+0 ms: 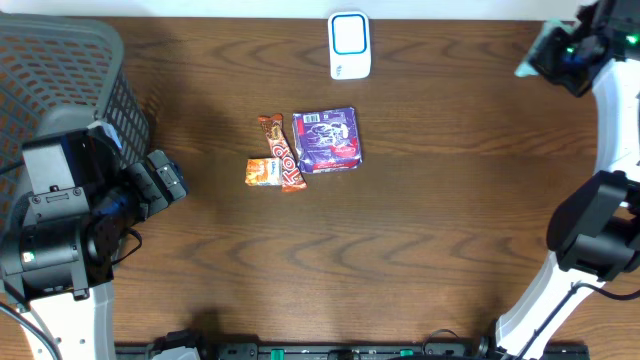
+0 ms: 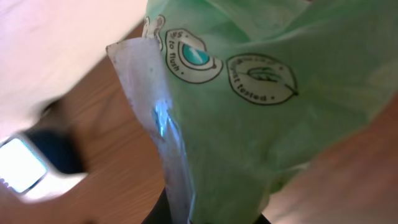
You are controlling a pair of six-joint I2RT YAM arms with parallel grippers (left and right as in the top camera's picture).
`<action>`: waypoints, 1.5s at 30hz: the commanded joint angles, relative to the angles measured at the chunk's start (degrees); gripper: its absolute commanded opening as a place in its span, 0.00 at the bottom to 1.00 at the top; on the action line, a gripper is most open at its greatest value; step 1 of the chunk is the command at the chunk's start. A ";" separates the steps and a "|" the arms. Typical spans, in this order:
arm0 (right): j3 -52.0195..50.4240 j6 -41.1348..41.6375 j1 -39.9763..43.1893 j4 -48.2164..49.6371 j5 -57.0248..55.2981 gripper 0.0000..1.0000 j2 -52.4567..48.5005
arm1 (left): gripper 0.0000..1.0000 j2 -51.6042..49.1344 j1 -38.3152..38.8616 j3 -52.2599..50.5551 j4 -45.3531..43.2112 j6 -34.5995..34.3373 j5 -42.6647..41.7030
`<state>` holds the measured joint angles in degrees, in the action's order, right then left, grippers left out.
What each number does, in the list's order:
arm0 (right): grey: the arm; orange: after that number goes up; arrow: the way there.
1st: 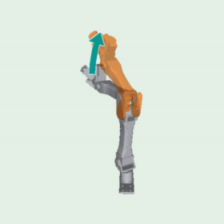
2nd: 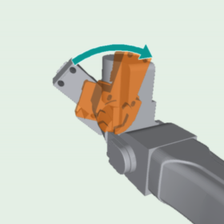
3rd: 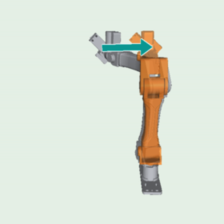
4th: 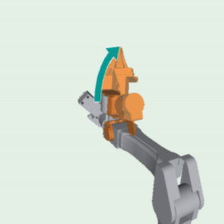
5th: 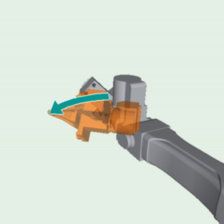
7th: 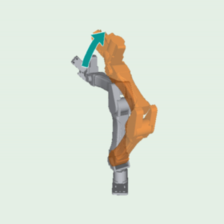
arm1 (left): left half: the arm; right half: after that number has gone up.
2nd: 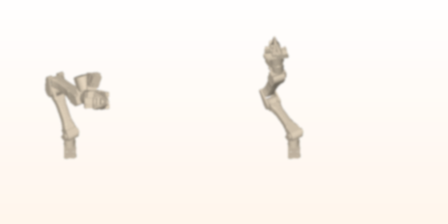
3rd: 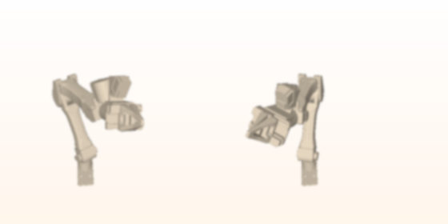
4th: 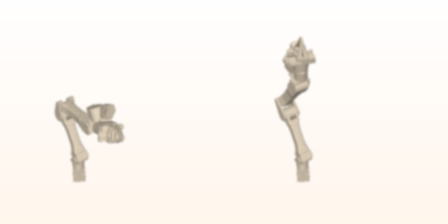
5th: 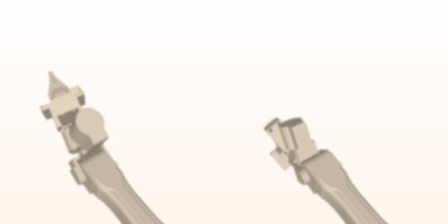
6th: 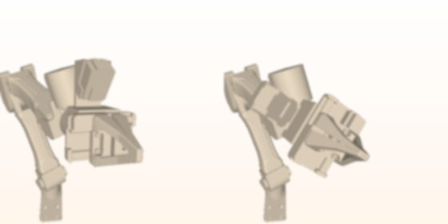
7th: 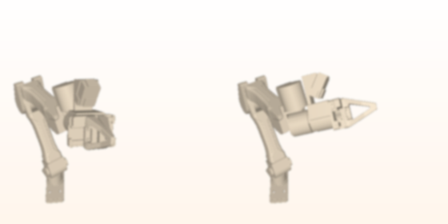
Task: Scan the item barcode
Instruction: 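Carry the green packet to the right table edge and release it, then reach the right gripper to the purple pack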
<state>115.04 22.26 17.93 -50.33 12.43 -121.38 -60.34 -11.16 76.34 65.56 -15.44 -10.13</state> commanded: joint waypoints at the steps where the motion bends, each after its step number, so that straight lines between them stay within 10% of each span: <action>1: 0.26 -2.19 2.69 0.00 -10.03 0.01 -0.83 | 0.98 0.00 -0.17 0.55 0.00 -0.26 0.35; 10: -0.13 -2.16 9.70 0.66 -12.52 0.05 -5.77 | 0.98 0.00 -0.17 0.55 0.00 -0.26 0.35; 13: -0.13 -2.16 12.09 0.04 -10.97 0.57 -6.99 | 0.98 0.00 -0.17 0.55 0.00 -0.26 0.35; 17: -0.07 -2.19 14.34 -0.94 -2.71 0.72 -6.38 | 0.98 0.00 -0.17 0.55 0.00 -0.28 0.33; 32: -0.02 -8.09 8.50 -6.10 46.29 0.53 -1.14 | 0.98 0.00 -0.17 0.55 0.00 -0.26 0.35; 38: -0.09 -23.17 -3.17 -17.66 43.54 0.66 -1.16 | 0.98 0.00 -0.17 0.55 0.00 -0.28 0.35; 45: -0.11 -19.80 -18.53 -19.76 28.65 0.63 -1.20 | 0.98 0.00 -0.17 0.55 0.00 -0.28 0.35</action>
<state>114.89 2.59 3.73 -69.78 48.12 -123.63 -60.34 -11.16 76.34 65.56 -15.44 -10.13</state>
